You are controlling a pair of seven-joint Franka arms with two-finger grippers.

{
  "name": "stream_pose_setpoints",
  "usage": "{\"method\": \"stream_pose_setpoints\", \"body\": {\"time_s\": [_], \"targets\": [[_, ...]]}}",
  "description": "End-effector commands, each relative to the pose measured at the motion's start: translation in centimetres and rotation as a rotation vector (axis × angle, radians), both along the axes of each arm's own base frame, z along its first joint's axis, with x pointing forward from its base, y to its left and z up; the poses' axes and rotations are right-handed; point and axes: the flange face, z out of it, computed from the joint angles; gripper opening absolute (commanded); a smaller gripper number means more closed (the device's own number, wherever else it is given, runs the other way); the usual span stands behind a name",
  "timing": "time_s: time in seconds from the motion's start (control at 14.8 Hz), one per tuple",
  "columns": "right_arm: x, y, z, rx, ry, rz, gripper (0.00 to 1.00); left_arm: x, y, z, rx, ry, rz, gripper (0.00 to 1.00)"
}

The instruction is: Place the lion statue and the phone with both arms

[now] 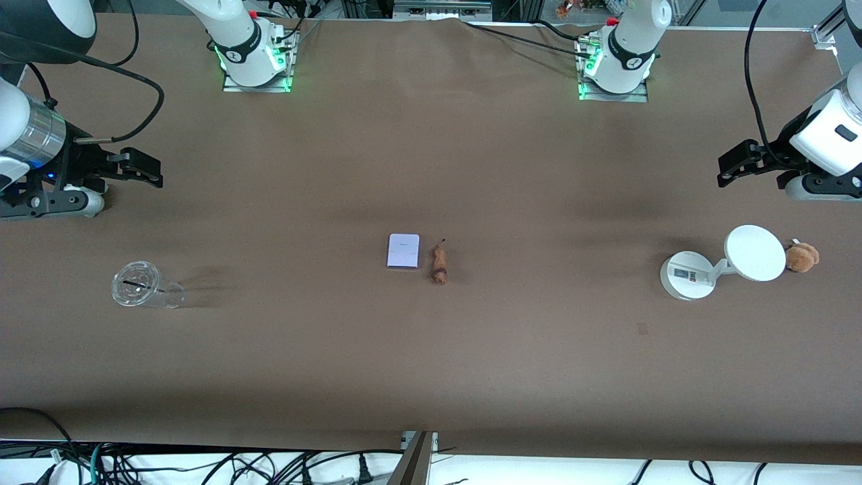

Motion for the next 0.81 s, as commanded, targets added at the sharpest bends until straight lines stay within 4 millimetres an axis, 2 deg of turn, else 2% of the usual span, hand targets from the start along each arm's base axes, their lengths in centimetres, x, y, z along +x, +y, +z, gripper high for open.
{"method": "stream_pose_setpoints", "body": {"time_s": [0.0, 0.41, 0.54, 0.74], "targets": [[0.6, 0.4, -0.3, -0.008, -0.001, 0.011, 1.0, -0.1, 0.2, -0.1, 0.01, 0.006, -0.002, 1.0], [1.1, 0.4, -1.7, -0.01, 0.023, 0.011, 1.0, -0.5, -0.9, -0.3, 0.021, 0.04, -0.036, 1.0], [1.1, 0.4, -1.8, -0.011, 0.025, 0.011, 1.0, 0.5, -1.7, -1.6, 0.013, 0.045, -0.053, 1.0], [1.1, 0.4, -1.9, -0.011, 0.026, 0.011, 1.0, 1.1, -1.8, -1.9, 0.0, 0.033, -0.045, 1.0]]}}
